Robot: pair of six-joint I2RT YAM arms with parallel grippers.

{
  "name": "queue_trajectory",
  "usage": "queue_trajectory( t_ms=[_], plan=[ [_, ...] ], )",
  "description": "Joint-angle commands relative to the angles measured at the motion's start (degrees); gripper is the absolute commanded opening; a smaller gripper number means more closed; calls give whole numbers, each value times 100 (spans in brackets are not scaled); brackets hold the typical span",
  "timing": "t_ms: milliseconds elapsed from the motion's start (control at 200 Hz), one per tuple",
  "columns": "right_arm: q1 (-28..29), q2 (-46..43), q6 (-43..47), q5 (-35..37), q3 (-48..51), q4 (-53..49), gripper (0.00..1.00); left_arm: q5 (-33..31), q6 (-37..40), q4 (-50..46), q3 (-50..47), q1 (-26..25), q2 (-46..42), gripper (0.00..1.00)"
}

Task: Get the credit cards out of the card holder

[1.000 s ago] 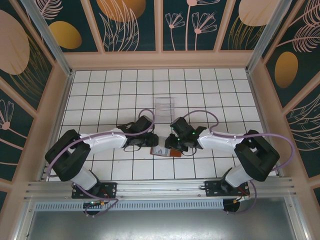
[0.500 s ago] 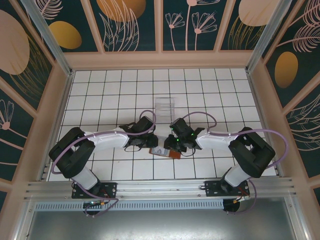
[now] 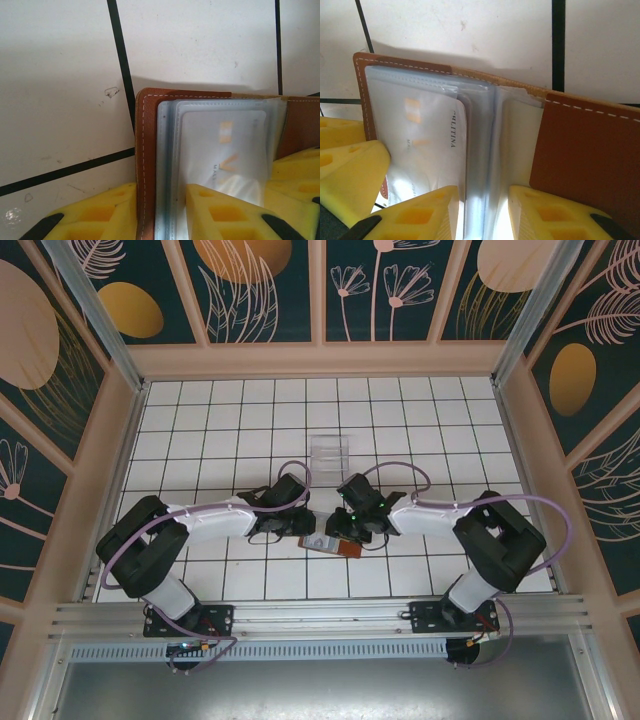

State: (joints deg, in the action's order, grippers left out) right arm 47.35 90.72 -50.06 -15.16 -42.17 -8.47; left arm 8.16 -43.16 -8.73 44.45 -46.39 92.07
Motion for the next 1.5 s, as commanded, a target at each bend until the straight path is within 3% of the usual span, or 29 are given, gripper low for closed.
queue_trajectory(
  t_ms=[0,510,1036,1306,1496],
  plan=[
    [19,297,66,200,-186,-67,35,269,-42,82,-129,-27,1,31],
    [231,691,186,888,-713,-1053,36,203,7,3,-94,-22,-36,33],
    [231,250,96,1251,-643,-1135,16,179,75,-66,-24,-21,59,35],
    [165,-240,32,1102,-490,-838,24,-23,167,-250,-36,-24,162,33],
    [-18,-376,39,495,-64,23,22,-74,150,-261,-120,-25,172,30]
  ],
)
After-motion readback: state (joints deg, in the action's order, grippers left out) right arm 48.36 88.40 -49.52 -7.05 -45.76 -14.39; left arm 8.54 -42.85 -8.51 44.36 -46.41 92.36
